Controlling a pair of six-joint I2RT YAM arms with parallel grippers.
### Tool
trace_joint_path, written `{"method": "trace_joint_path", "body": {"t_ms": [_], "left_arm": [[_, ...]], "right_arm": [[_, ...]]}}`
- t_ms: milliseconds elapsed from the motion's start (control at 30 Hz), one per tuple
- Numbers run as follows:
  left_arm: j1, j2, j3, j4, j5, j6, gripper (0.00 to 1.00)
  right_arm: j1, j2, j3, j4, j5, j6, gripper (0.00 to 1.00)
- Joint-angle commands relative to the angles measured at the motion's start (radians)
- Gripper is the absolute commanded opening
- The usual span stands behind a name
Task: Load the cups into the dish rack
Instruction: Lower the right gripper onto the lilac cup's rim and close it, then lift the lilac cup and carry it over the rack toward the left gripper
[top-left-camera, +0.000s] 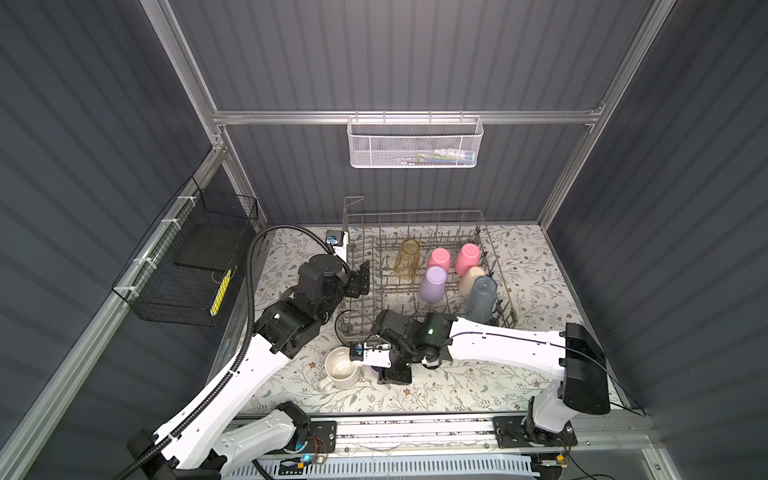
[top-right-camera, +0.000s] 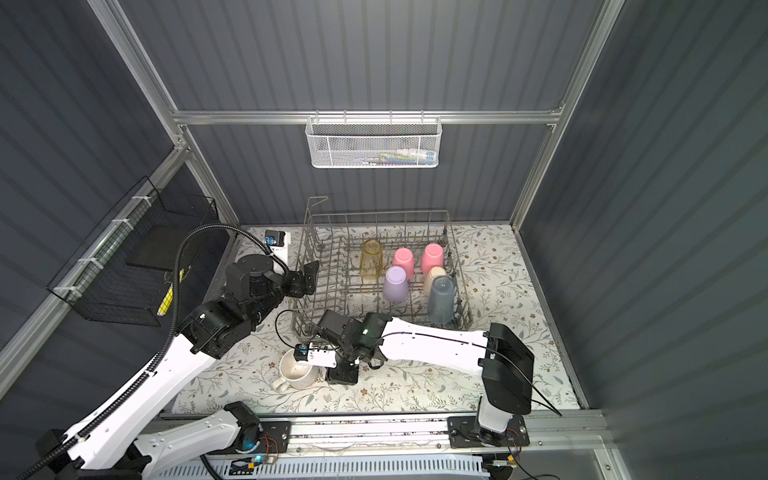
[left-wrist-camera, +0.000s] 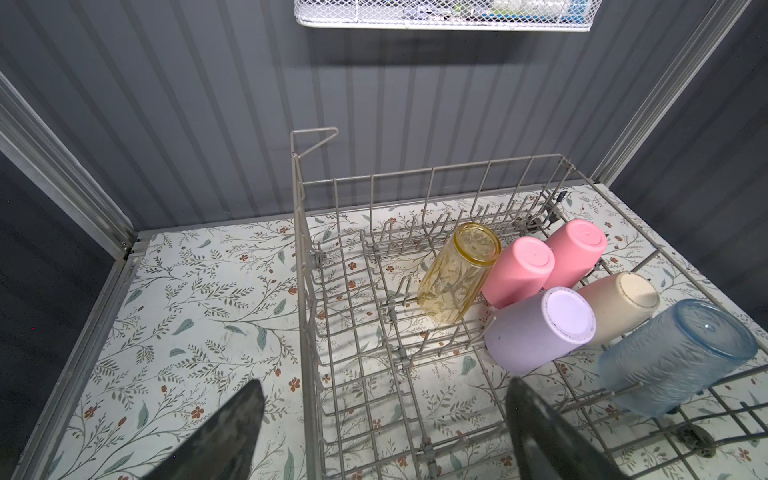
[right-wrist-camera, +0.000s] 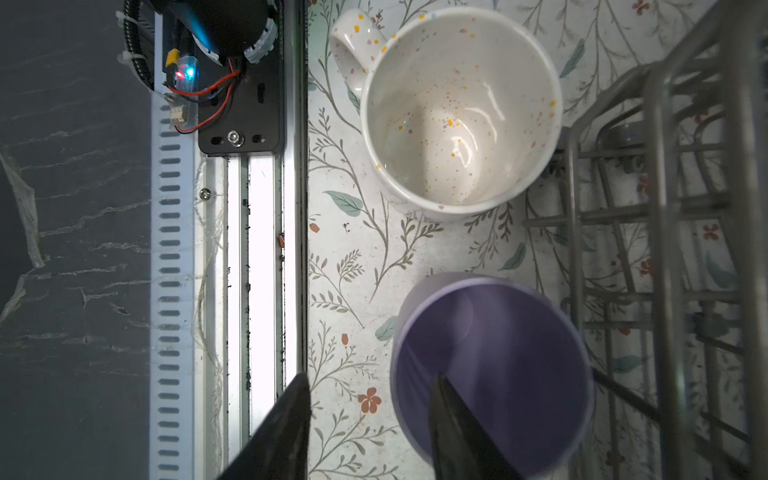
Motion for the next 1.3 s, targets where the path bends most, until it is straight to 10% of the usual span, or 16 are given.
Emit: {"method": "trace_joint_path", "body": {"t_ms": [0,733,1267], "left_arm": [[0.010,0.002,0.026,0.025,-0.003,-0.008,0.91],[0.025,-0.004,0.016,0.035,0.016,-0.009,0.90],[0.032,0.014,0.023,0.063,0.080,-0.014,0.91]], "right_arm": [[0.009,0.027,0.041,-0.045,0.012,-0.016,0.47],[0.013,0.129,0.073,-0.073,0.091,-0.028,0.19],[-0.083,-0.228,-0.022,-0.008,-0.103,0.018,0.01]]}}
